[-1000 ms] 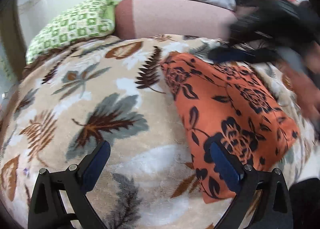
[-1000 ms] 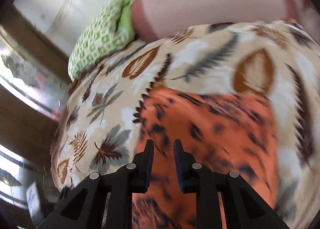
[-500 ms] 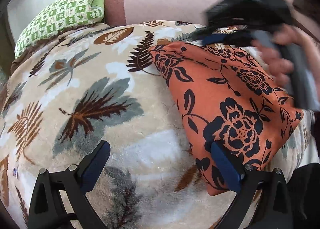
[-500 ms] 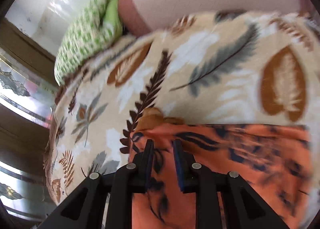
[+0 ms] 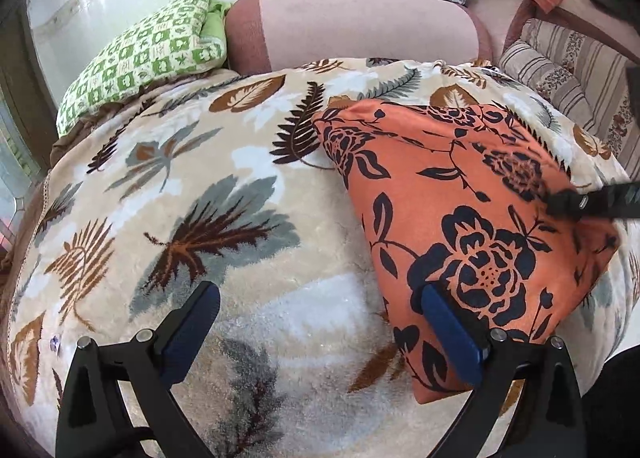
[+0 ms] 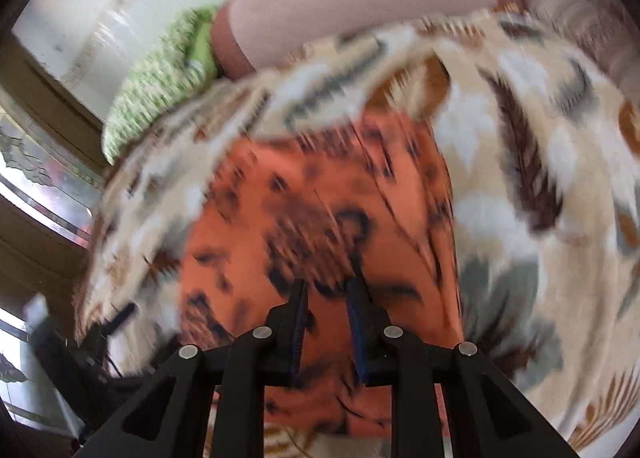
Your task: Fold small clothes
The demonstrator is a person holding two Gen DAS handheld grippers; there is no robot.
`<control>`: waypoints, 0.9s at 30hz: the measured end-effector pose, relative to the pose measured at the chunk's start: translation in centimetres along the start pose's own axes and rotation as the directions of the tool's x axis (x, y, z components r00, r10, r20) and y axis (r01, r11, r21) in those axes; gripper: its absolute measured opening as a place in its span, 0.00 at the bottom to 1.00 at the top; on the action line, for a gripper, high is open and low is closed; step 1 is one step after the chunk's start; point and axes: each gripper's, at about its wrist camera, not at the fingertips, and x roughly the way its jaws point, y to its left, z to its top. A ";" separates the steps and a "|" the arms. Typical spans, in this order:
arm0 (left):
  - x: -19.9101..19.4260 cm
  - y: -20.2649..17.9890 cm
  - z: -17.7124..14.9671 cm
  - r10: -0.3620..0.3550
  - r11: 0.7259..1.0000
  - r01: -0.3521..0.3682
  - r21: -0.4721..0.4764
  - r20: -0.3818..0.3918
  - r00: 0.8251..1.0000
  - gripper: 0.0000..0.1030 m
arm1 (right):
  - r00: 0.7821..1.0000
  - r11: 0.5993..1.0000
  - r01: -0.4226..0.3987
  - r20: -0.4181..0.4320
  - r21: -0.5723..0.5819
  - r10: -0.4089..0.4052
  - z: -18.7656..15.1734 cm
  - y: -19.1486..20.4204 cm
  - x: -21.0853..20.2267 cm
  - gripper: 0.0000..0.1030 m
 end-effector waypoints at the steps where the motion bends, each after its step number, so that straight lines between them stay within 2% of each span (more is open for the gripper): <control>1: 0.0 0.0 0.0 0.005 1.000 -0.005 0.003 0.006 1.000 0.98 | 1.000 1.000 0.007 0.002 0.008 -0.007 -0.7 -0.5 0.6 0.23; 3: 0.0 0.0 -0.1 0.009 1.000 -0.009 0.006 0.012 1.000 0.98 | 0.999 1.000 -0.018 0.050 0.004 0.018 -1.4 -1.0 0.7 0.23; 7: 0.0 -0.2 0.0 0.023 1.000 -0.023 0.018 0.021 1.000 0.98 | 0.997 0.999 -0.037 0.068 0.018 0.036 -1.3 -1.2 -0.2 0.23; 13: 0.1 -0.3 0.1 0.029 0.999 -0.029 0.021 0.025 0.999 0.98 | 0.984 0.996 -0.078 0.167 0.047 0.069 -1.5 -2.0 -2.0 0.23; 15: 0.1 -0.3 0.1 0.027 0.999 -0.027 0.023 0.025 0.999 0.98 | 0.987 0.996 -0.065 0.152 0.060 0.056 -1.4 -2.5 -1.7 0.23; 18: 0.2 -0.4 0.2 0.026 0.999 -0.027 0.025 0.027 0.999 0.98 | 0.995 0.994 -0.060 0.083 0.092 0.052 -1.4 -3.5 0.2 0.23; 24: 0.1 -0.5 0.4 0.039 0.999 -0.040 0.020 0.023 0.999 0.98 | 0.994 0.993 -0.073 0.094 0.098 0.064 -1.2 -3.7 0.3 0.23; 27: -0.1 -0.5 0.7 0.045 0.999 -0.045 0.012 0.025 0.999 0.98 | 0.991 0.996 -0.063 0.126 0.070 0.053 -1.2 -3.0 -0.4 0.23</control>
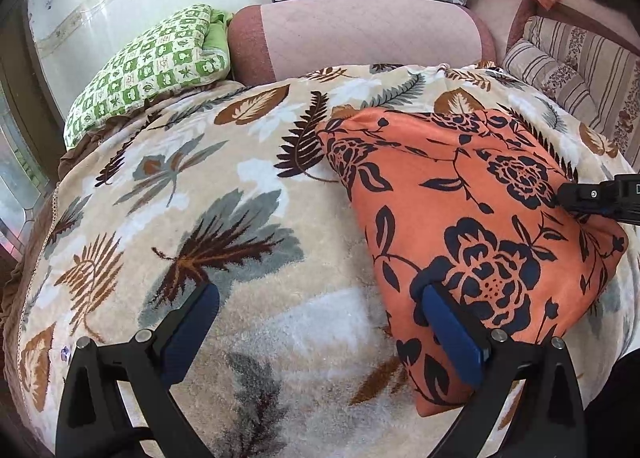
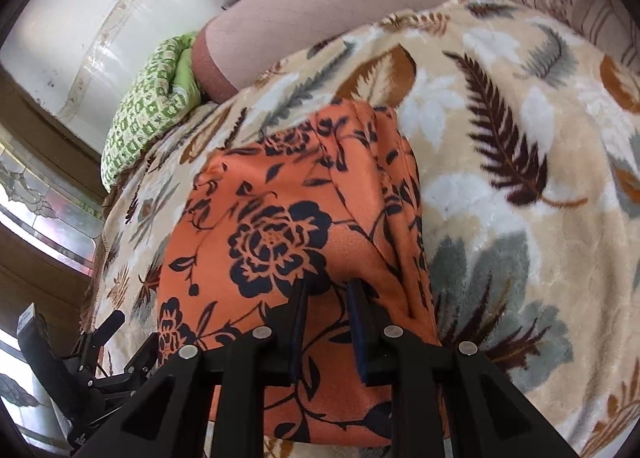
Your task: Fold small clothes
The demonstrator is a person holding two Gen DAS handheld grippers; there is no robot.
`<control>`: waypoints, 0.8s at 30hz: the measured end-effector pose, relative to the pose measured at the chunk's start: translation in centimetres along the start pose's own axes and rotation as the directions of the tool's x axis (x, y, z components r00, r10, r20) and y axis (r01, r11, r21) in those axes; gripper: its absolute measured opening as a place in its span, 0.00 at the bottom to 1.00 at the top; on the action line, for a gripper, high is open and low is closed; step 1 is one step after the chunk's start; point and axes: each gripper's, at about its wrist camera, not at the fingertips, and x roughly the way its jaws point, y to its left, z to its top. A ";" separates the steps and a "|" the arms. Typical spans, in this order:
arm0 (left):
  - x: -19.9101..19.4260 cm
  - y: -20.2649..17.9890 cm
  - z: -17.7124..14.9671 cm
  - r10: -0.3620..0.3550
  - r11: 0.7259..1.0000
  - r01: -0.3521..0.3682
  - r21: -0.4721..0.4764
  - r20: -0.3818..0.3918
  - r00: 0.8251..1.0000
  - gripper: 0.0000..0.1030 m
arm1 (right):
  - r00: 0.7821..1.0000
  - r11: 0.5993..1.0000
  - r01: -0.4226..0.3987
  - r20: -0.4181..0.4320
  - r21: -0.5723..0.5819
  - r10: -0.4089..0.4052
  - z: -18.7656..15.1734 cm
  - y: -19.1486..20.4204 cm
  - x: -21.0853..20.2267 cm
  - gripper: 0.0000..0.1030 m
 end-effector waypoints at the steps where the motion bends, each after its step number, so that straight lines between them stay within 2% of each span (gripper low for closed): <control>1: -0.1 0.0 0.1 0.002 1.000 -0.002 -0.005 0.003 1.000 0.98 | 1.000 1.000 -0.002 0.014 -0.008 0.002 0.0 0.2 -0.3 0.23; 7: -0.4 -0.4 1.0 -0.005 1.000 0.006 -0.019 0.029 1.000 0.98 | 0.995 1.000 -0.024 0.098 -0.019 0.026 0.6 0.7 -1.4 0.23; 9: 0.0 -0.8 1.0 0.000 1.000 0.000 -0.011 0.028 1.000 0.98 | 0.998 1.000 -0.019 0.063 -0.002 0.019 0.7 0.2 -0.7 0.23; 11: 0.5 -1.2 0.9 0.004 1.000 -0.004 0.005 0.021 1.000 0.98 | 1.000 1.000 0.011 -0.021 0.008 -0.011 0.5 -0.5 1.1 0.23; 17: 0.5 -1.4 1.1 0.016 1.000 -0.017 0.008 0.028 0.999 0.98 | 1.000 1.000 0.021 -0.006 -0.011 -0.021 0.6 -0.1 0.8 0.23; 21: -0.2 -1.5 1.2 0.024 1.000 -0.024 0.003 0.051 0.998 0.98 | 0.997 1.000 -0.004 0.080 -0.022 0.006 0.4 0.6 -0.8 0.23; 24: -1.0 -1.5 1.4 0.021 1.000 -0.021 -0.002 0.080 0.997 0.98 | 0.981 0.999 -0.026 0.192 -0.036 0.032 0.3 1.0 -2.9 0.24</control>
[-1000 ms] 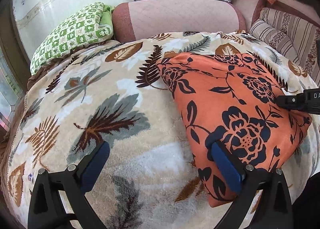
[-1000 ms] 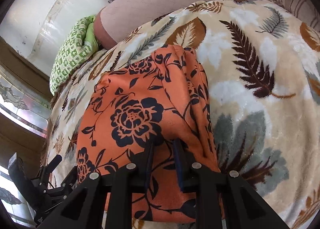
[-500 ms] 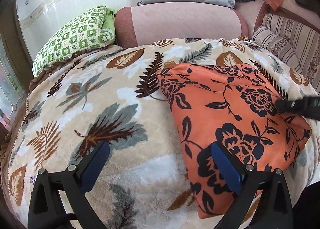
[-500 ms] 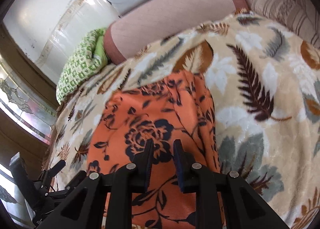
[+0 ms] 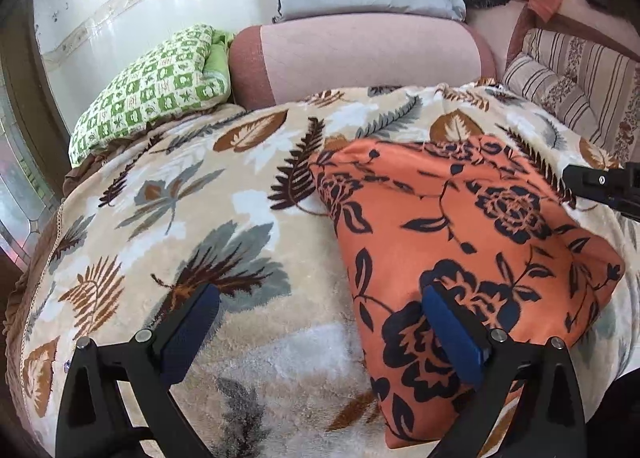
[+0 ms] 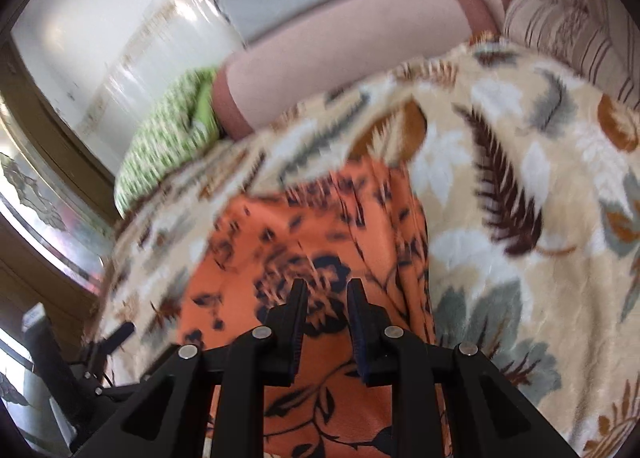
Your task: Fold small clothes
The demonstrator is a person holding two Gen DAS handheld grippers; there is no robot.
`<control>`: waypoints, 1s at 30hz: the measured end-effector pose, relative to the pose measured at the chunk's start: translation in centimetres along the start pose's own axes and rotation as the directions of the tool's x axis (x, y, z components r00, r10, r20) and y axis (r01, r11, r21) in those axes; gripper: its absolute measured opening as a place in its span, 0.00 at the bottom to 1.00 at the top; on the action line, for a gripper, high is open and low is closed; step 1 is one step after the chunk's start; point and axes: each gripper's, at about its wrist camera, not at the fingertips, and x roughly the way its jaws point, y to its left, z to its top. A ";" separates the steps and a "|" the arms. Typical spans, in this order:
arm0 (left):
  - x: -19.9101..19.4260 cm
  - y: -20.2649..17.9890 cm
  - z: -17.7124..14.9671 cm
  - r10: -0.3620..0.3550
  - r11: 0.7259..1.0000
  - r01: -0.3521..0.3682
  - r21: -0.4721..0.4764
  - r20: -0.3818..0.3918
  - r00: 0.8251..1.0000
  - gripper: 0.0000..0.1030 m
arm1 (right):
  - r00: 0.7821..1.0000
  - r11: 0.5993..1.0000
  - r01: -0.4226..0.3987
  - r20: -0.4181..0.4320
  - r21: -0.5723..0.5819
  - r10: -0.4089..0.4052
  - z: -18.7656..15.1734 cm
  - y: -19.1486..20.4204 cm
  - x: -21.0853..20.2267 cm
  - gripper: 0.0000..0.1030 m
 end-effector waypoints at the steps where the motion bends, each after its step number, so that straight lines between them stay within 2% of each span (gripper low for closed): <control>1: -0.2 0.0 0.0 0.003 1.000 -0.003 0.000 0.010 1.000 0.98 | 1.000 1.000 0.003 0.024 -0.007 -0.002 0.2 0.2 -0.4 0.33; 2: -0.4 0.0 0.1 0.006 1.000 -0.006 -0.002 0.019 1.000 0.98 | 0.999 1.000 0.013 0.048 -0.015 -0.013 0.3 0.3 -0.8 0.42; 3: -0.6 0.1 0.1 0.007 1.000 -0.007 -0.004 0.025 1.000 0.98 | 0.998 1.000 0.021 0.061 -0.015 -0.020 0.3 0.3 -1.0 0.72; 4: -0.8 0.2 0.2 0.009 1.000 -0.008 -0.010 0.033 0.999 0.98 | 0.996 1.000 0.026 0.090 -0.004 -0.025 0.2 0.3 -1.5 0.79; 7: -1.2 0.6 0.3 0.012 1.000 -0.011 -0.028 0.041 0.999 0.98 | 0.989 0.999 0.046 0.139 -0.024 -0.042 0.0 0.7 -2.2 0.79; 13: -1.3 1.0 0.4 0.019 0.999 -0.016 -0.052 0.049 0.999 0.98 | 0.992 0.998 0.057 0.116 -0.031 -0.054 -0.3 0.6 -2.1 0.79; 30: -0.6 0.9 0.9 0.013 0.998 -0.011 -0.057 0.036 0.999 0.98 | 0.995 0.998 0.045 0.092 0.049 -0.049 0.2 -1.2 -1.4 0.79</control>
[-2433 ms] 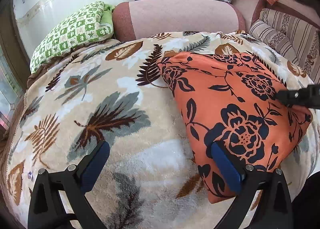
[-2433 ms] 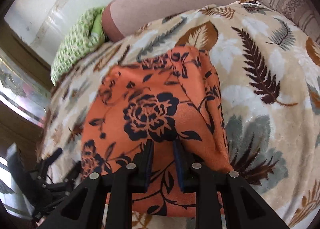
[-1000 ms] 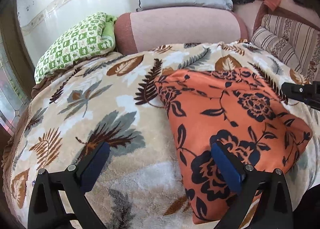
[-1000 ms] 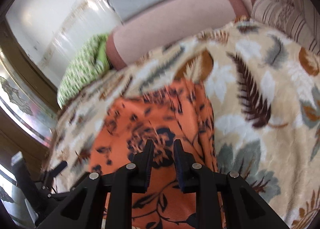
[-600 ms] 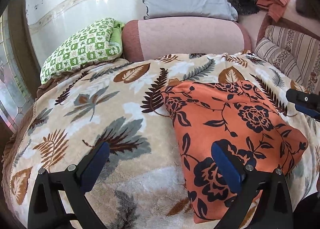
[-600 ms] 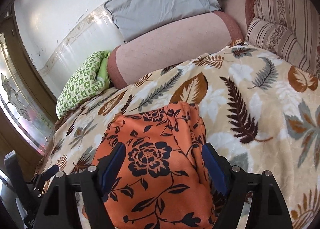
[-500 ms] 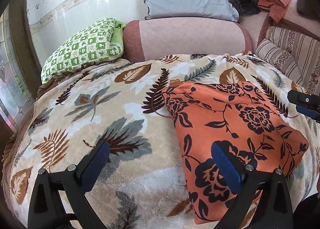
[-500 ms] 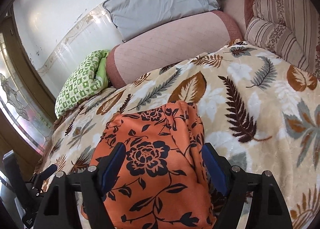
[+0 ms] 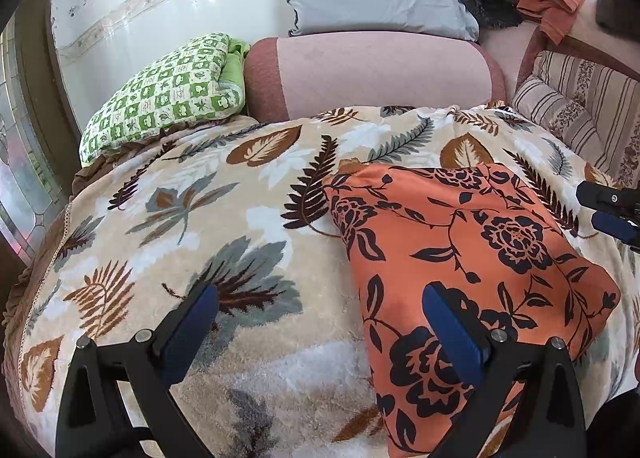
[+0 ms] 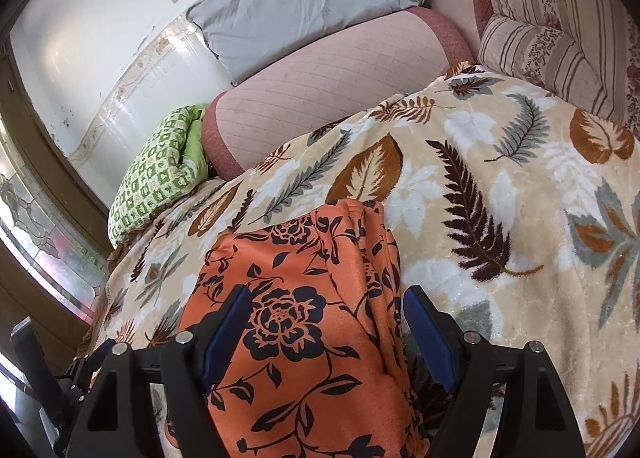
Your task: Fold small clothes
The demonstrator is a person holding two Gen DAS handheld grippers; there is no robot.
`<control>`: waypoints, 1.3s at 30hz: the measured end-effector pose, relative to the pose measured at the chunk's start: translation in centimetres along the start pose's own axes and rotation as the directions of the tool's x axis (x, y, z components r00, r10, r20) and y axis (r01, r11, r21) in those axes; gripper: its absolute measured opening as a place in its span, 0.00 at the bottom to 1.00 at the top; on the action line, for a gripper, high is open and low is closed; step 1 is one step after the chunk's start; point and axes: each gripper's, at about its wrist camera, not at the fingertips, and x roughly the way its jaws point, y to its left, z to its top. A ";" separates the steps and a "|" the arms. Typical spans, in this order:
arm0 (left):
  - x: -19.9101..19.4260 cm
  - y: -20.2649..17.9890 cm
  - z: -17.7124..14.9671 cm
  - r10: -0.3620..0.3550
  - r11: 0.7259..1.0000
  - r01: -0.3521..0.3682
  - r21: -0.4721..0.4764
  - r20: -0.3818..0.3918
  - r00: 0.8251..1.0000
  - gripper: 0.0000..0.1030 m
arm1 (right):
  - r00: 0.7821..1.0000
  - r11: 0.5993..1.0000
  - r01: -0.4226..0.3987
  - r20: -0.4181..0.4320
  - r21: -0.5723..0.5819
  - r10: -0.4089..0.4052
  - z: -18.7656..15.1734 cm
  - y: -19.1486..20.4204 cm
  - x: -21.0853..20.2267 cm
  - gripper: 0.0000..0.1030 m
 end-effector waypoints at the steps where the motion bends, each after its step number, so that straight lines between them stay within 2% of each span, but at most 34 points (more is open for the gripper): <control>1: 0.0 0.0 0.0 -0.005 1.000 0.005 -0.003 -0.002 1.000 0.98 | 1.000 1.000 -0.005 -0.003 0.006 0.005 0.1 -0.1 0.1 0.79; 17: 1.1 -0.9 1.2 -0.018 1.000 0.018 0.006 -0.010 1.000 0.98 | 1.000 0.998 -0.003 -0.012 0.057 0.004 1.1 -2.8 0.3 0.79; 25: 1.7 -1.3 1.6 -0.033 0.999 0.033 0.015 -0.019 0.999 0.98 | 0.998 0.998 -0.027 -0.051 0.053 0.030 1.1 -3.1 1.1 0.79; 32: 3.0 -1.3 1.9 -0.056 0.998 0.056 -0.004 -0.047 0.997 0.98 | 0.988 0.990 -0.093 -0.110 0.103 0.104 1.0 -3.3 2.5 0.79; 37: 4.8 -1.0 2.2 -0.159 0.987 0.154 -0.052 -0.099 0.982 0.98 | 0.968 0.981 -0.131 -0.196 0.144 0.158 0.8 -3.5 4.8 0.79; 39: 5.8 -0.9 2.3 -0.238 0.971 0.230 -0.069 -0.145 0.960 0.98 | 0.963 0.976 -0.131 -0.213 0.172 0.167 0.8 -4.0 5.4 0.79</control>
